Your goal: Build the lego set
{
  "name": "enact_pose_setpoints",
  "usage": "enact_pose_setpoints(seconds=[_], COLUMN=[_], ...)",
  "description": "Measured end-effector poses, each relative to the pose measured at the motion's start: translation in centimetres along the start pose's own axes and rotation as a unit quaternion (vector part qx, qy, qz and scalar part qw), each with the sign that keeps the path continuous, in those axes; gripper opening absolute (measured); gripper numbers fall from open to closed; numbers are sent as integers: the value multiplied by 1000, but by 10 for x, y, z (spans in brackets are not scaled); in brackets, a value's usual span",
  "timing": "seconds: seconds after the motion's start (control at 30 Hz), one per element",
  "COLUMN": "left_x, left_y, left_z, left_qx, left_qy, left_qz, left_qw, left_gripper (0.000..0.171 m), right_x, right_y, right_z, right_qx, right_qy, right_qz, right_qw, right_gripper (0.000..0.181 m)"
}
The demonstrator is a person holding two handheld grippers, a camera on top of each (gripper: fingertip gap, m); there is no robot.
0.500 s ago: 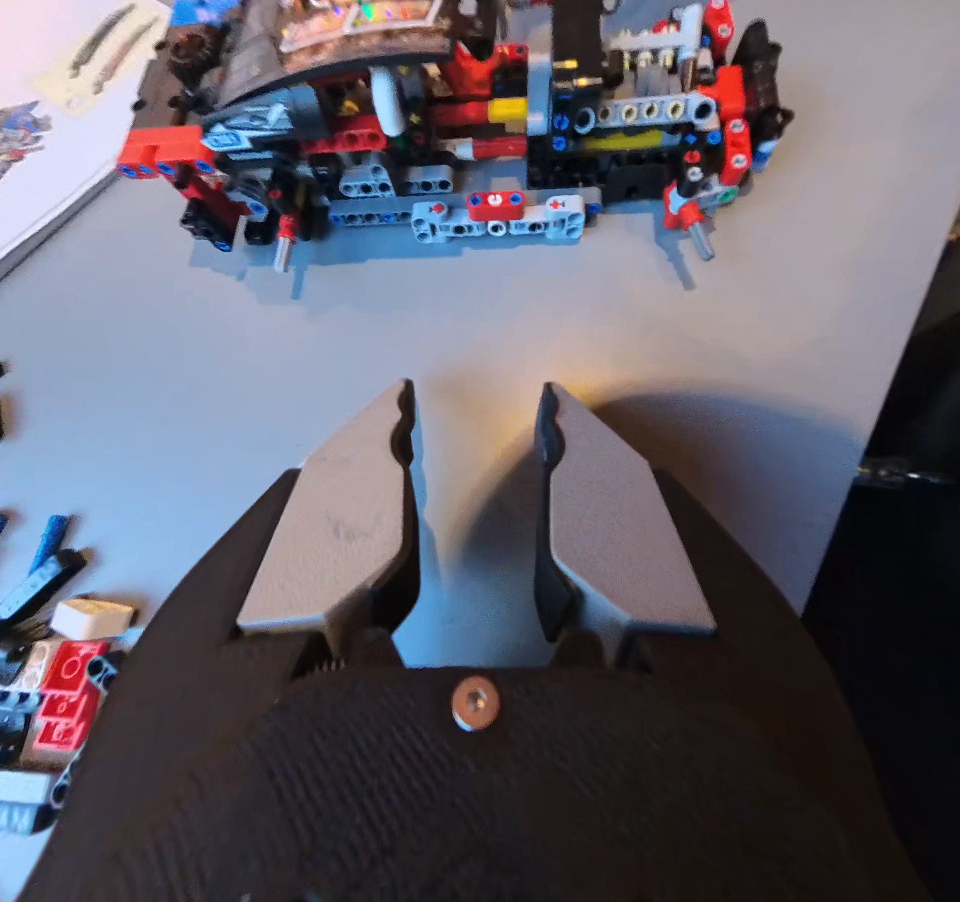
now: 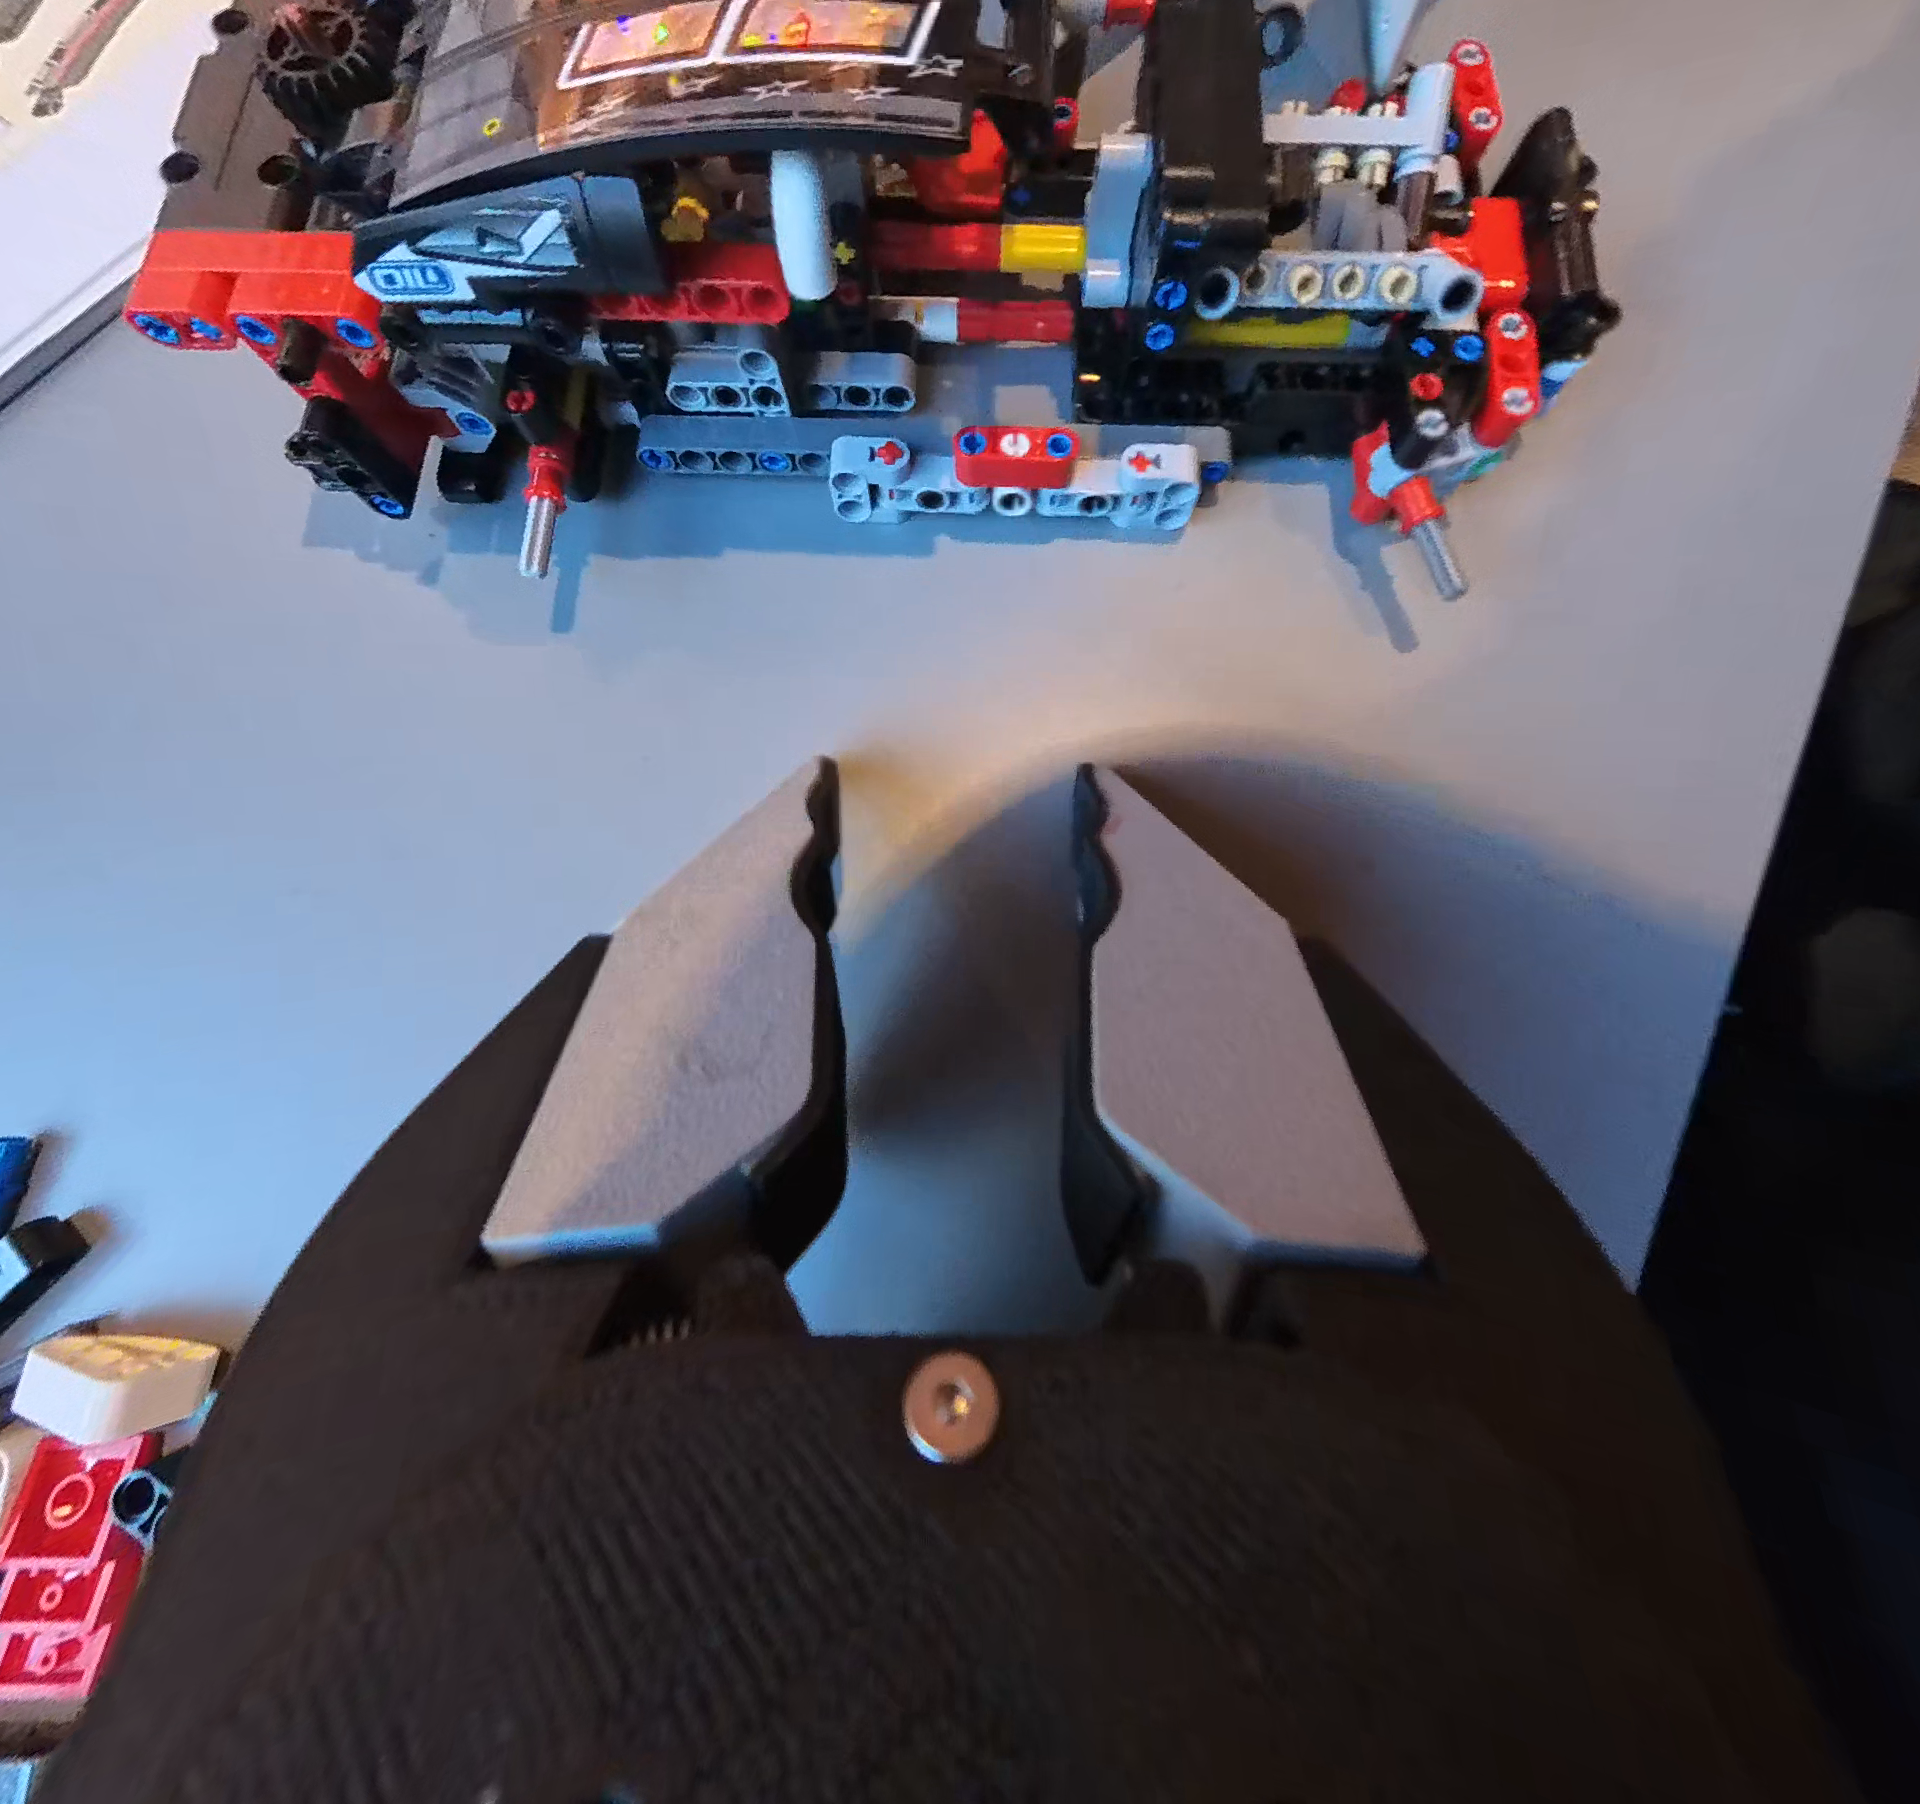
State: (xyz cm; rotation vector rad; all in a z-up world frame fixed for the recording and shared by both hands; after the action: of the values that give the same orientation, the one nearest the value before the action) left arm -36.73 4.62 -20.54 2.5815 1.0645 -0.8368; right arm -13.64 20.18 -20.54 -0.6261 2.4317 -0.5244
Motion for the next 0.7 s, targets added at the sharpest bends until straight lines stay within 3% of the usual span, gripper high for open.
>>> enact_pose_setpoints(seconds=[0.17,0.27,0.5,0.57,0.7], left_x=[-3,-14,-87,-106,-128], left_y=[-10,-22,-47,-43,-10], left_z=[1,3,3,9,22], left_qx=[-35,-8,-38,-55,-107], left_qy=[-2,-25,-28,-32,7], left_qz=[-16,-70,-187,-207,-177], left_qw=[999,997,981,976,978], left_gripper=[39,42,44,47,55], right_x=[18,40,106,106,58], right_y=[-15,-29,-58,-70,-65], right_z=[-2,-6,-32,-42,-58], right_qx=[-12,-32,-79,-105,-163], right_qy=[-18,-34,-8,1,22], right_qz=[-22,-24,-23,-33,69], right_qw=[1000,999,997,994,984], right_gripper=[66,62,57,52,50])
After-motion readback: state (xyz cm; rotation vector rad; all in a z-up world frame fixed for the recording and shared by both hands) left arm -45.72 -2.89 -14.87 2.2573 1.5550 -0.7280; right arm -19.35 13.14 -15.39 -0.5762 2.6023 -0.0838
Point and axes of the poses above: each gripper's, where its closed fingertips meet, x out along the fingers, z out of its underside, y = z × x across the jaws, the point moved 10 cm from there along -x, back along the fingers, and after that the axes turned 8 degrees about y, right-handed, at the moved point
